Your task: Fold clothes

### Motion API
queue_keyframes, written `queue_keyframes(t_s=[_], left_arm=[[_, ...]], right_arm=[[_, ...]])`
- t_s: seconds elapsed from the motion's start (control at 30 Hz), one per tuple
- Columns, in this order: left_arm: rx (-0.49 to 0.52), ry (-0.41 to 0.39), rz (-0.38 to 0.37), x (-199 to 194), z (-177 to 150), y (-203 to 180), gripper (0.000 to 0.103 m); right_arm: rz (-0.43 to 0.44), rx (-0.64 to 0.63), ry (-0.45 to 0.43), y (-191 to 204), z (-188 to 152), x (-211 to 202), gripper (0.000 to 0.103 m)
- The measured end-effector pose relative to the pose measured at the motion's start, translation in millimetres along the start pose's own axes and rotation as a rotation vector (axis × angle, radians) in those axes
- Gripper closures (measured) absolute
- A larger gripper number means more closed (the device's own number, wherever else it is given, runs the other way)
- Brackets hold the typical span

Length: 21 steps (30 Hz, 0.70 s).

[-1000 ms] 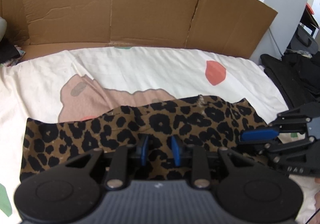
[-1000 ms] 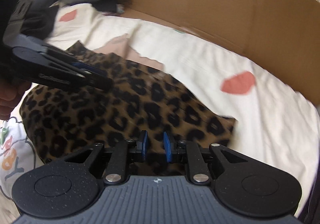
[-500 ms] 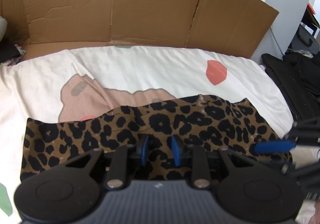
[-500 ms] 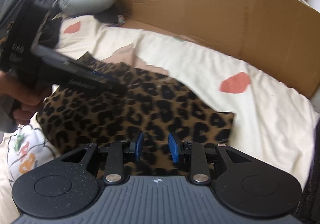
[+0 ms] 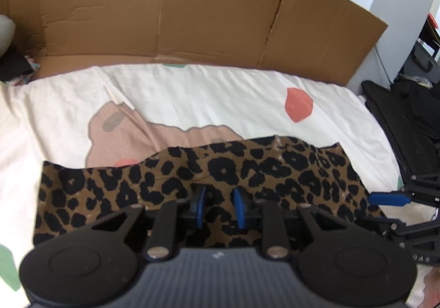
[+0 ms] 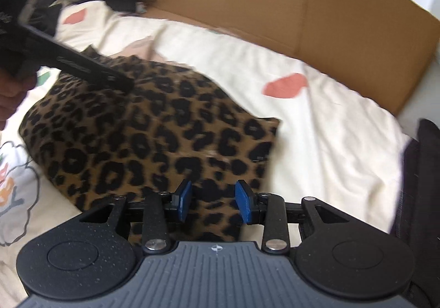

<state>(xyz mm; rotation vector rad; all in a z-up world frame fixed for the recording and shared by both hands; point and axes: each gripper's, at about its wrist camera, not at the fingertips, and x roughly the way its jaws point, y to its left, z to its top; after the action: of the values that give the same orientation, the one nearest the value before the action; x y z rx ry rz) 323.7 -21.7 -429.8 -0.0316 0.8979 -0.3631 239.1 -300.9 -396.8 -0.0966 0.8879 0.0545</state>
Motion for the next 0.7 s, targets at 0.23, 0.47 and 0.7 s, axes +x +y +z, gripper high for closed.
queue_keyframes(t_s=[0.23,0.47,0.7], left_arm=[[0.036,-0.053,-0.039,-32.9,-13.9,-19.0,0.085],[0.116,-0.009,-0.064,-20.8,-32.1,-45.0,0.085],[0.132,0.004,-0.019,-5.2,-28.8,-31.9,0.1]], right_arm=[[0.042,0.055,-0.057,-0.5,-1.7,-24.7,0.062],[0.109,0.039,-0.056,25.2,-5.2,-32.1,0.062],[0.131,0.017,-0.038,41.3,-11.1,-25.9,0.062]])
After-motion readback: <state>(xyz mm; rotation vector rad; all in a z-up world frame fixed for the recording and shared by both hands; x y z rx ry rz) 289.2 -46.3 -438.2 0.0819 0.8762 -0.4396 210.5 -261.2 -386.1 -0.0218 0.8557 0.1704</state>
